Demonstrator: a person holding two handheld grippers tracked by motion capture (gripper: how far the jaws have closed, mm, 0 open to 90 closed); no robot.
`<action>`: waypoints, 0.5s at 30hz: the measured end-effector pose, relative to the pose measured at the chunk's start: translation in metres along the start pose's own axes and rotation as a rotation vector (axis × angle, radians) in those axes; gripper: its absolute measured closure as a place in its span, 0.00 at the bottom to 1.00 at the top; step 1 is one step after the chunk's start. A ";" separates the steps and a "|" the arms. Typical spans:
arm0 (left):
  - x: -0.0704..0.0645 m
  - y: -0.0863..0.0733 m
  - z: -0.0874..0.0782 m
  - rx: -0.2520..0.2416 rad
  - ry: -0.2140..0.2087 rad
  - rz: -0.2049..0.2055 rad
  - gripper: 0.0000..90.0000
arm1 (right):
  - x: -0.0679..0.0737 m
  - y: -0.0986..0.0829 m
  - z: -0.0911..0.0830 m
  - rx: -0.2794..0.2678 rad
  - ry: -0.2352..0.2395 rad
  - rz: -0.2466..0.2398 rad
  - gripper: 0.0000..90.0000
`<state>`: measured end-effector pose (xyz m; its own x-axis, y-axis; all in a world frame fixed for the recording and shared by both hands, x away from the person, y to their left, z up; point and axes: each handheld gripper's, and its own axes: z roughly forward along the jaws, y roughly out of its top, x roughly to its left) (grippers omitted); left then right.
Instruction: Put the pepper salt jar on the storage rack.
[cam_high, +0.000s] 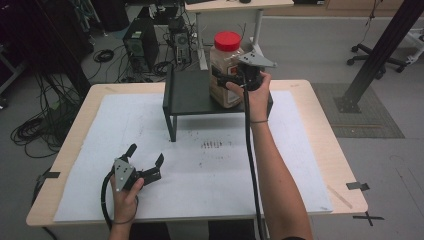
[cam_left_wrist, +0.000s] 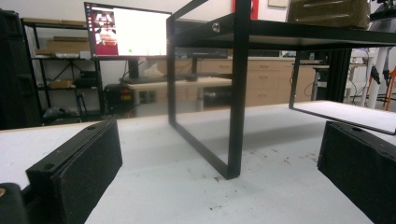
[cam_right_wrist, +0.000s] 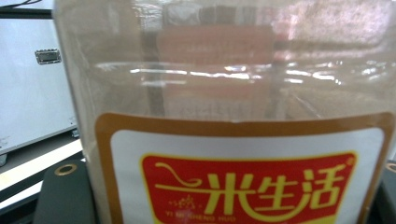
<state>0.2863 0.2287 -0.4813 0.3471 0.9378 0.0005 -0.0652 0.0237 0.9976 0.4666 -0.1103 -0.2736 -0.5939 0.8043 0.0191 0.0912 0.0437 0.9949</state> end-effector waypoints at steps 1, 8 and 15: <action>0.000 0.000 0.000 0.000 0.000 0.000 0.00 | 0.000 0.000 0.000 0.000 0.000 0.000 0.26; 0.000 0.000 0.000 0.000 0.001 0.000 0.00 | -0.001 0.000 0.000 -0.013 0.012 0.005 0.24; 0.000 0.000 0.000 0.000 0.002 0.001 0.00 | -0.002 0.001 0.000 -0.013 0.014 -0.011 0.21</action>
<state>0.2862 0.2286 -0.4813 0.3457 0.9384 0.0017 -0.0652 0.0222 0.9976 0.4674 -0.1116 -0.2729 -0.6059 0.7955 0.0090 0.0739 0.0449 0.9963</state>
